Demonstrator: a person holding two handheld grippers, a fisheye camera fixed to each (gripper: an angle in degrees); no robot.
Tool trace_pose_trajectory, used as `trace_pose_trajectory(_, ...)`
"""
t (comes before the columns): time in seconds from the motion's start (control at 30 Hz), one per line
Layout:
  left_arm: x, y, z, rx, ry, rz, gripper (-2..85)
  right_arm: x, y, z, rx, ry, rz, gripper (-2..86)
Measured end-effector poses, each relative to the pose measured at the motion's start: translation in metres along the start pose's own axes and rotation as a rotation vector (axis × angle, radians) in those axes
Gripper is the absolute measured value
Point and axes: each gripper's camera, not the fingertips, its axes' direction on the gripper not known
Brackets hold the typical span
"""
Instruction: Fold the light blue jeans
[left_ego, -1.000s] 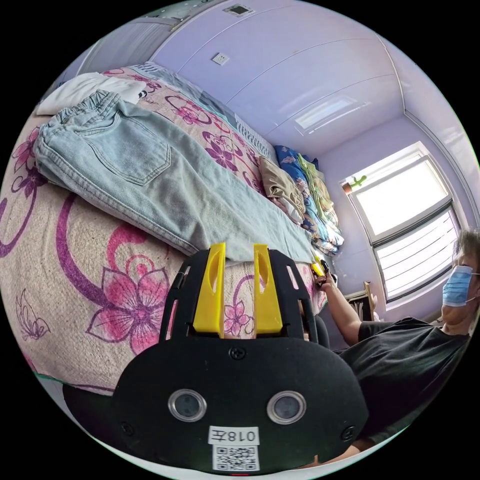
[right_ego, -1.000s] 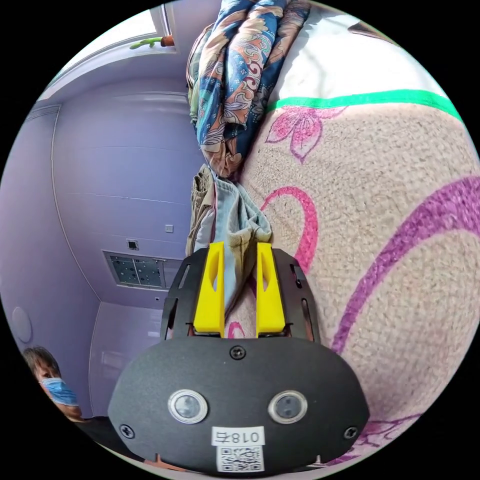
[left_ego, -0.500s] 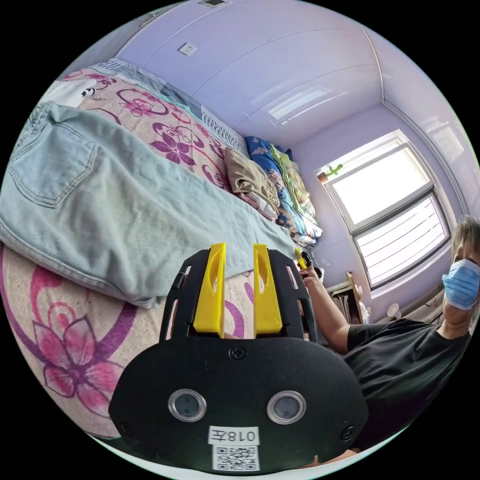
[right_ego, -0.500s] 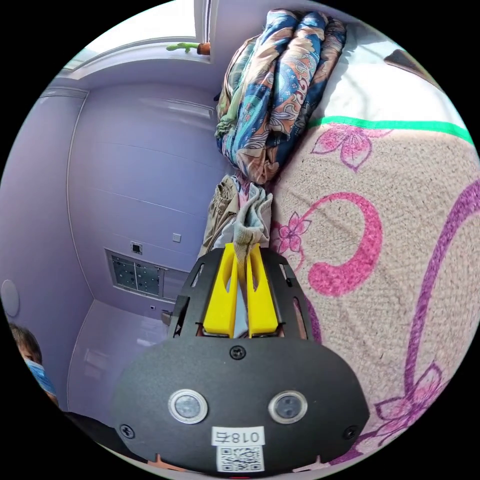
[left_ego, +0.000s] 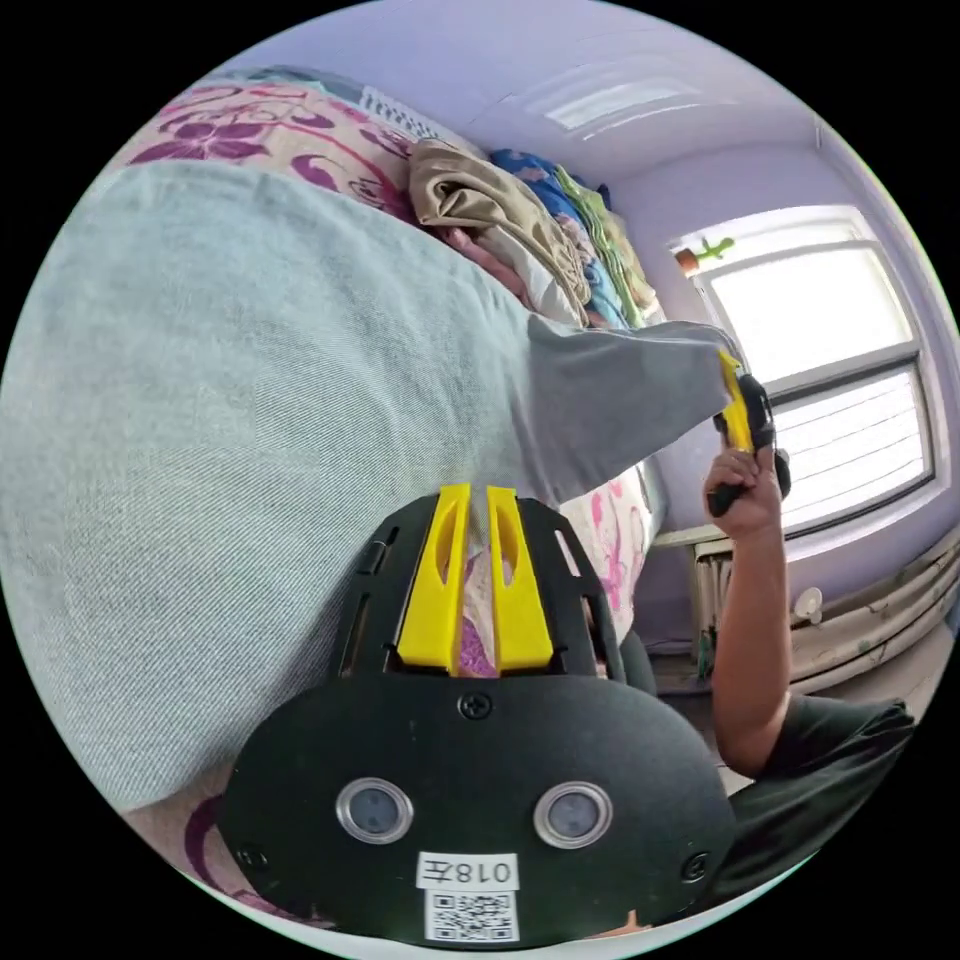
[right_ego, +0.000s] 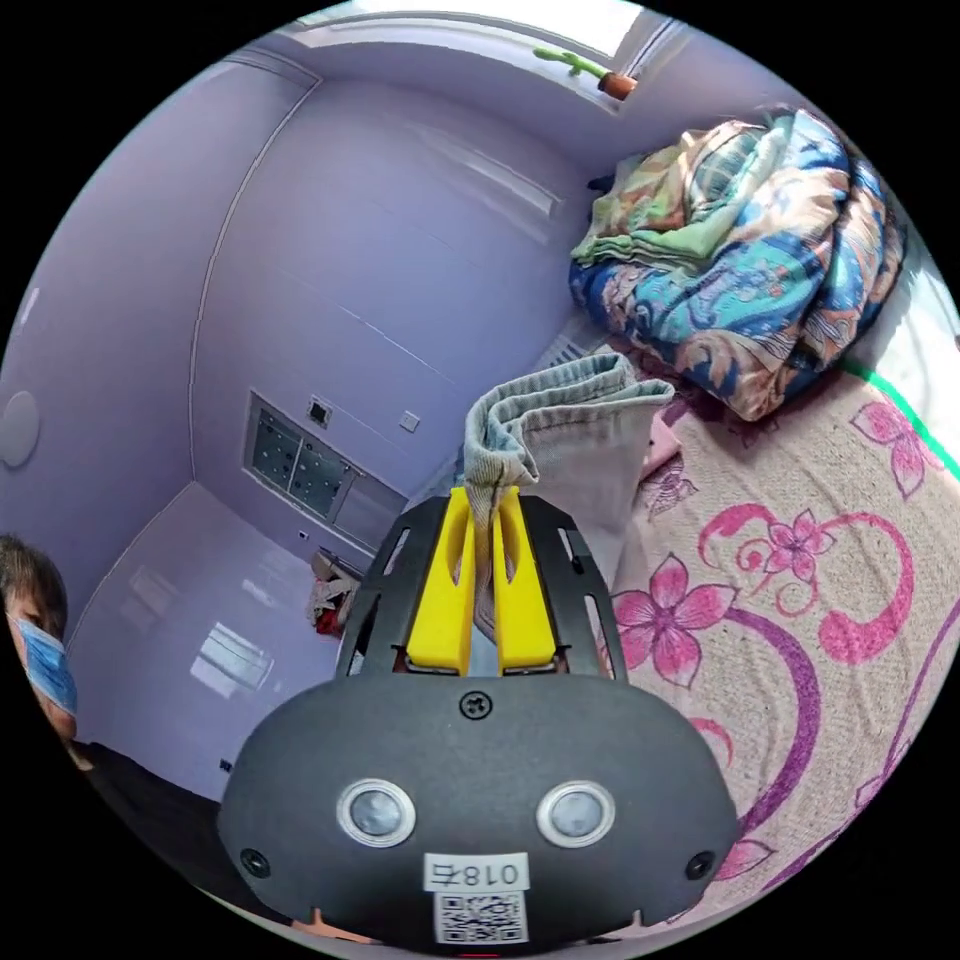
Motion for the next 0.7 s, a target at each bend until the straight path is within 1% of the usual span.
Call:
trace_pose_trajectory(0.03, -0.011, 0.005, -0.012, 0.044, 0.111, -0.019, 6.1, -0.03, 0.006, 0.02, -0.035, 0.001, -0.08, 2.0)
trace_pose_trajectory(0.07, -0.02, 0.016, -0.036, 0.147, 0.19, -0.017, 6.4, -0.046, 0.011, 0.032, -0.057, 0.0, -0.123, 2.0)
trace_pose_trajectory(0.1, -0.024, 0.023, -0.05, 0.199, 0.216, -0.015, 6.5, -0.079, 0.022, 0.059, -0.116, -0.004, -0.214, 2.1)
trace_pose_trajectory(0.13, -0.034, 0.038, -0.08, 0.294, 0.242, -0.022, 6.8, -0.113, 0.039, 0.089, -0.181, 0.002, -0.31, 2.2)
trace_pose_trajectory(0.17, -0.049, 0.056, -0.111, 0.384, 0.253, -0.049, 7.4, -0.13, 0.05, 0.105, -0.216, 0.011, -0.362, 2.3)
trace_pose_trajectory(0.23, -0.073, 0.084, -0.152, 0.499, 0.248, -0.104, 7.7, -0.189, 0.109, 0.171, -0.353, 0.082, -0.564, 2.4)
trace_pose_trajectory(0.27, -0.088, 0.1, -0.174, 0.547, 0.225, -0.137, 7.7, -0.201, 0.127, 0.187, -0.379, 0.102, -0.612, 2.5)
trace_pose_trajectory(0.33, -0.106, 0.118, -0.199, 0.583, 0.175, -0.161, 7.7, -0.23, 0.208, 0.254, -0.507, 0.181, -0.764, 2.6)
trace_pose_trajectory(0.37, -0.117, 0.126, -0.21, 0.585, 0.152, -0.182, 7.7, -0.232, 0.228, 0.271, -0.549, 0.195, -0.783, 2.7)
trace_pose_trajectory(0.43, -0.129, 0.135, -0.218, 0.577, 0.155, -0.199, 7.7, -0.228, 0.302, 0.33, -0.753, 0.241, -0.841, 2.9)
trace_pose_trajectory(0.47, -0.133, 0.139, -0.222, 0.575, 0.156, -0.203, 7.7, -0.227, 0.317, 0.34, -0.78, 0.261, -0.856, 2.9)
trace_pose_trajectory(0.53, -0.134, 0.143, -0.226, 0.567, 0.145, -0.187, 7.7, -0.24, 0.349, 0.349, -0.711, 0.332, -0.947, 2.9)
trace_pose_trajectory(0.6, -0.134, 0.145, -0.23, 0.576, 0.139, -0.17, 7.7, -0.254, 0.359, 0.353, -0.69, 0.37, -0.984, 3.0)
trace_pose_trajectory(0.7, -0.133, 0.148, -0.235, 0.617, 0.133, -0.15, 7.7, -0.283, 0.381, 0.352, -0.589, 0.456, -1.138, 3.2)
